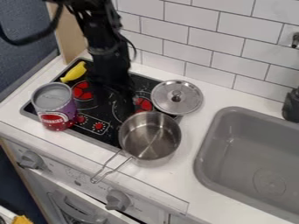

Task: Move the silver pot to the right burner

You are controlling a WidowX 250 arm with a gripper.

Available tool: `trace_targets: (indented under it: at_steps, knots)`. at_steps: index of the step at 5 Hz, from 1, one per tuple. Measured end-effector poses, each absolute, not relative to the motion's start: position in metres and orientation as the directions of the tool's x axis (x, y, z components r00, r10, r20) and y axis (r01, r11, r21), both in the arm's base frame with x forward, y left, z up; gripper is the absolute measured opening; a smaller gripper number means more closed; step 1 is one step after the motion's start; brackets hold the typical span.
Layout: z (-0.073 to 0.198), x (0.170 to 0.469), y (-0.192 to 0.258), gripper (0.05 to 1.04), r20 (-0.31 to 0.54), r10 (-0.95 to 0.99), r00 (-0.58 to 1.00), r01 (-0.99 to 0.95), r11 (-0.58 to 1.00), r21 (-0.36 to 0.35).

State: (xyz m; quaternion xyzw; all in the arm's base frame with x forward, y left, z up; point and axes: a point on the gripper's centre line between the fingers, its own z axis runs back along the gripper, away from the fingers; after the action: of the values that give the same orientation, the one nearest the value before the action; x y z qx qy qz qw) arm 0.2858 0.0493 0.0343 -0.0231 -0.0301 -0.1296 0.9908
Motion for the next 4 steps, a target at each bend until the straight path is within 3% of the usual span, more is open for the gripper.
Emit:
trace_targets:
  at_steps: [2,3,4]
  knots:
    - [-0.004,0.281,0.042,1.001,-0.024,-0.304,0.952,0.304,0.953,-0.006]
    - [-0.015,0.284,0.044,0.949,-0.051,-0.322,0.945,0.323,0.947,0.0]
    - [-0.016,0.288,0.043,0.659,-0.064,-0.36,0.931,0.361,0.933,-0.003]
